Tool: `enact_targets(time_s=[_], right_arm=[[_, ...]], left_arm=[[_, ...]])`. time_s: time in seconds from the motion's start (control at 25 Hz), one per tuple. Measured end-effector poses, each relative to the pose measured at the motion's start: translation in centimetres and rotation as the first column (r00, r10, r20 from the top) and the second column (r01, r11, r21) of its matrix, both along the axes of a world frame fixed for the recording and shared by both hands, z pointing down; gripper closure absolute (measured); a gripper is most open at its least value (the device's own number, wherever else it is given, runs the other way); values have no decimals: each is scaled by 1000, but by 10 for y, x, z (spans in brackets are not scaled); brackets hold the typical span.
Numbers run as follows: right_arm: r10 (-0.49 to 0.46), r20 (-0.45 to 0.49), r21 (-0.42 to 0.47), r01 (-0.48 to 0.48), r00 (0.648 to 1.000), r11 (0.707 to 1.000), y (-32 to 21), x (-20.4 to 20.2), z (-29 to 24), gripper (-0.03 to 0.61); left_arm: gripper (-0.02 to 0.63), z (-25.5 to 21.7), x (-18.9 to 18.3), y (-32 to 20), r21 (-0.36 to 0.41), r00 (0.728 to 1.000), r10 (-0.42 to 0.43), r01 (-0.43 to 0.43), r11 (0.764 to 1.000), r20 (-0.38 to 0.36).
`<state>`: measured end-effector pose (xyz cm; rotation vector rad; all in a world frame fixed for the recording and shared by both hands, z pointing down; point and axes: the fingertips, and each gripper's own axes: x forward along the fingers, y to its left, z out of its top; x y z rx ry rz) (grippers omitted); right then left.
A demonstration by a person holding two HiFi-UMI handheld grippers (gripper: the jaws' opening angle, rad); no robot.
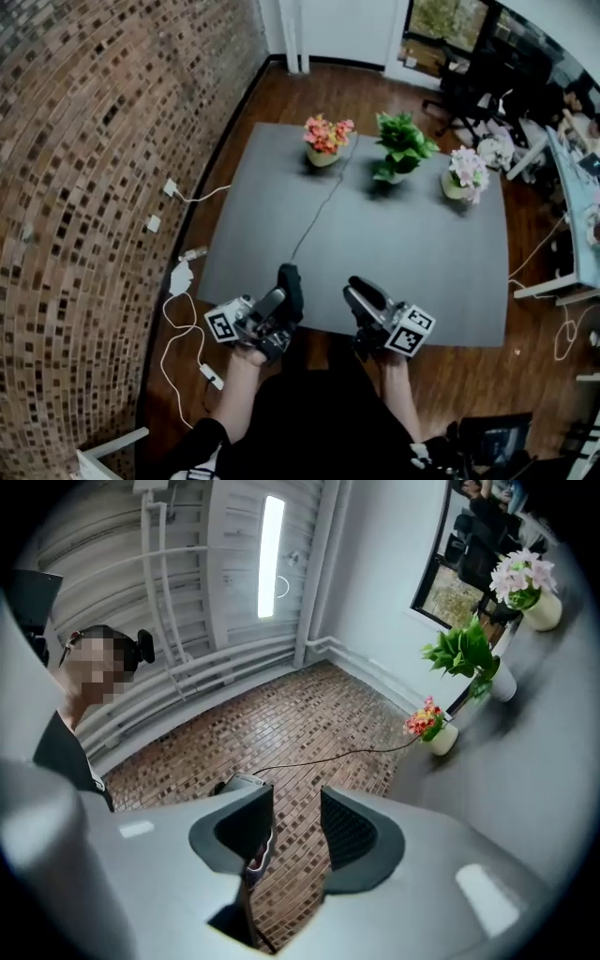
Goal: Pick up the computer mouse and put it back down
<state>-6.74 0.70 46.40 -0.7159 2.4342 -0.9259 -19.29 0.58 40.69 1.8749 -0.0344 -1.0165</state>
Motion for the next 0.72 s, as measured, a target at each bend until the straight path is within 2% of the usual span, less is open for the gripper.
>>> enact_targets(time_s=[0.24, 0.44, 0.56, 0.72], right_arm=[[19, -85, -28, -21, 996, 999, 55, -44, -2, 434], [34, -126, -42, -40, 991, 998, 82, -68, -9, 434], [23, -142, -26, -27, 990, 999, 84, -80, -22, 434], [5, -140, -9, -6, 990, 1000, 80, -93, -30, 434]], left_arm=[[330, 4, -40, 31, 1, 996, 41, -41, 999, -81], [330, 5, -68, 47, -5, 994, 40, -41, 999, -102], [330, 5, -77, 50, -3, 995, 25, -25, 1000, -93], [331, 13, -82, 44, -13, 999, 6, -7, 1000, -40]])
